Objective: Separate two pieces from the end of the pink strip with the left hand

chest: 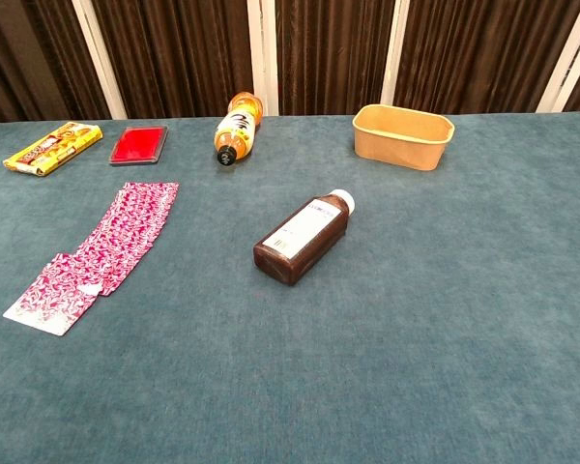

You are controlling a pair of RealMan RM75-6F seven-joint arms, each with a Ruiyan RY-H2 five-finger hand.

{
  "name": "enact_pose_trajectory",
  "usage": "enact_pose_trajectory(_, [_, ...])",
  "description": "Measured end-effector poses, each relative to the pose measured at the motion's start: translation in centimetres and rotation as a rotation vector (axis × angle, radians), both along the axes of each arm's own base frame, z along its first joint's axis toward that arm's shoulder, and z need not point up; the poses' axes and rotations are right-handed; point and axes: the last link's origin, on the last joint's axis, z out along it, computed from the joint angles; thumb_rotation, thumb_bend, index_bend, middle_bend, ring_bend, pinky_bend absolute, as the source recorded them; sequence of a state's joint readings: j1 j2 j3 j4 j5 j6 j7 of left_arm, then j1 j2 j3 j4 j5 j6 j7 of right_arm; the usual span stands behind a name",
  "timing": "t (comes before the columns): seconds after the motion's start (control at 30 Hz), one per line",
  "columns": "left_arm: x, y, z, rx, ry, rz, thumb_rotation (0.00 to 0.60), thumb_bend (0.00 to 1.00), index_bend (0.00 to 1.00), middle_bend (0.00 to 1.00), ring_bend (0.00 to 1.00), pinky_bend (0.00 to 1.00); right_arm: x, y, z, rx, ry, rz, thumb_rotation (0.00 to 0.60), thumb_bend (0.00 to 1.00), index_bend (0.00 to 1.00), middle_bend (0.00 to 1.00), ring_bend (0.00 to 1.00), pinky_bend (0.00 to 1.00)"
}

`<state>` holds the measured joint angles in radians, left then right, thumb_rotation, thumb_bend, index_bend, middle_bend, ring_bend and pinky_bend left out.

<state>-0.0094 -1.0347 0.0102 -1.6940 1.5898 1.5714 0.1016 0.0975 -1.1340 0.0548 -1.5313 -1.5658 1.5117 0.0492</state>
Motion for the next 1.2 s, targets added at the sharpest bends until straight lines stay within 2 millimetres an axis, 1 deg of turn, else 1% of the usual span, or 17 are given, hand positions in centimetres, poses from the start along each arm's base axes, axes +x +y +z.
enact_pose_trajectory(0.33, [0.0,-0.1,0.1,-0.001,-0.004,-0.001,0.6,0.26,0.14,0.09,0.0,0.09,0.1,0.1,0.0,0.005,0.003,-0.001,0.6,0.3,0.0,0.05,0.2,0.24])
enact_pose_trajectory(0.63, [0.0,0.2,-0.5,-0.025,0.003,0.0,0.6,0.26,0.14,0.1,0.0,0.1,0.0,0.0,-0.2,0.018,0.012,-0.011,0.6,0.3,0.0,0.05,0.2,0.24])
enact_pose_trajectory(0.8, [0.4,0.0,-0.6,-0.029,0.002,-0.017,0.6,0.26,0.14,0.1,0.0,0.1,0.0,0.1,-0.2,0.021,0.011,-0.01,0.6,0.3,0.0,0.05,0.2,0.24])
enact_pose_trajectory(0.93, [0.4,0.1,-0.8,-0.035,-0.002,-0.019,0.6,0.26,0.14,0.13,0.04,0.13,-0.1,0.1,-0.3,0.027,0.011,-0.015,0.6,0.3,0.0,0.05,0.2,0.24])
enact_pose_trajectory(1.0, [0.3,0.3,-0.9,-0.036,0.0,-0.02,0.6,0.26,0.14,0.17,0.08,0.16,-0.1,0.1,-0.3,0.028,0.011,-0.015,0.6,0.3,0.0,0.05,0.2,0.24])
enact_pose_trajectory(1.07, [0.3,0.4,-1.0,-0.038,-0.001,-0.022,0.6,0.28,0.14,0.24,0.14,0.22,0.0,0.1,-0.3,0.027,0.01,-0.014,0.6,0.3,0.0,0.05,0.2,0.24])
enact_pose_trajectory(1.13, [0.3,0.5,-1.1,-0.04,0.0,-0.025,0.6,0.31,0.14,0.34,0.24,0.3,0.0,0.2,-0.3,0.029,0.01,-0.014,0.6,0.3,0.0,0.05,0.2,0.24])
enact_pose_trajectory(1.2, [0.3,0.8,-1.3,-0.044,-0.004,-0.029,0.6,0.36,0.13,0.49,0.37,0.42,0.0,0.2,-0.3,0.029,0.01,-0.014,0.6,0.3,0.0,0.05,0.2,0.24])
